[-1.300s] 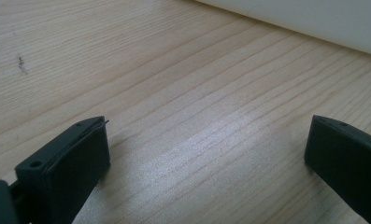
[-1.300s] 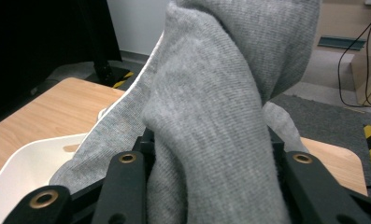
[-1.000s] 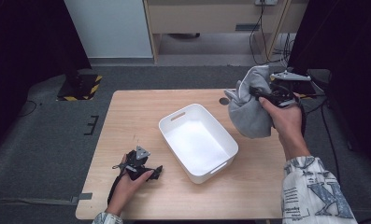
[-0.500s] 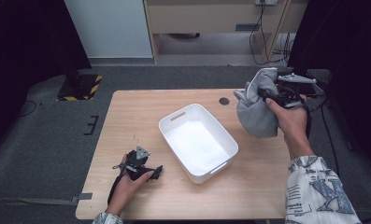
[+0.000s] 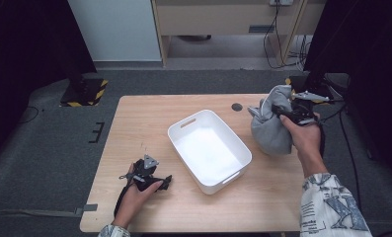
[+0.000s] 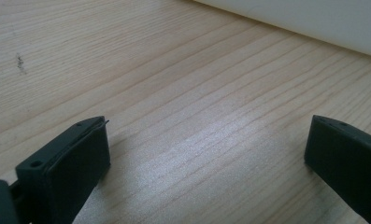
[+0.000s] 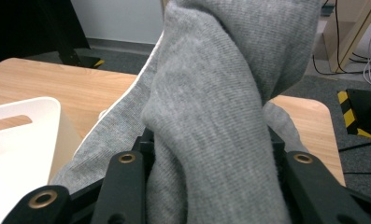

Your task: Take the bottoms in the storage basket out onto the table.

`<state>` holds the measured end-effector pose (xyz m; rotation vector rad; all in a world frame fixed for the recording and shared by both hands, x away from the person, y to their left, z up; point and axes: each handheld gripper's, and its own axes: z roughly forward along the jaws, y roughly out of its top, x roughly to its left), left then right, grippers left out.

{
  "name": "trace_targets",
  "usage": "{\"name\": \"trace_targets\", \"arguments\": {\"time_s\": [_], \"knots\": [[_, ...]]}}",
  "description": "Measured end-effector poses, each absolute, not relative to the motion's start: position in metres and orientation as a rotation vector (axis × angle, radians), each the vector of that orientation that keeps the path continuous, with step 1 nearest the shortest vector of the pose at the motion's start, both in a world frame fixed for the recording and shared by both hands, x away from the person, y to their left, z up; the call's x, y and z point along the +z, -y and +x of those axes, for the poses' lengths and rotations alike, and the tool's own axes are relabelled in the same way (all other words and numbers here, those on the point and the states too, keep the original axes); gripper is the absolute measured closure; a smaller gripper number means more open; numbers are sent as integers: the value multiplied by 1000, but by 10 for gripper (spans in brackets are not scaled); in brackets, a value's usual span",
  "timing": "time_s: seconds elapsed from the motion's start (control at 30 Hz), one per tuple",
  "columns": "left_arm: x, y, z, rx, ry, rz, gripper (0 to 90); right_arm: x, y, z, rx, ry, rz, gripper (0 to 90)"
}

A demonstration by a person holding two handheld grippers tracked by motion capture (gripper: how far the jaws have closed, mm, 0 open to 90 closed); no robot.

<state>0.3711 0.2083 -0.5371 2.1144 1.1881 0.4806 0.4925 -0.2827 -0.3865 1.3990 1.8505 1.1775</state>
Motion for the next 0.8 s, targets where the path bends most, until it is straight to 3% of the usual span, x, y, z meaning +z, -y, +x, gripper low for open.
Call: {"name": "trace_targets", "arguments": {"time_s": [0.8], "knots": [[-537,-208,371,480,-1187,2115,0,-426,278,499,1094,-1868,1453,565]]}}
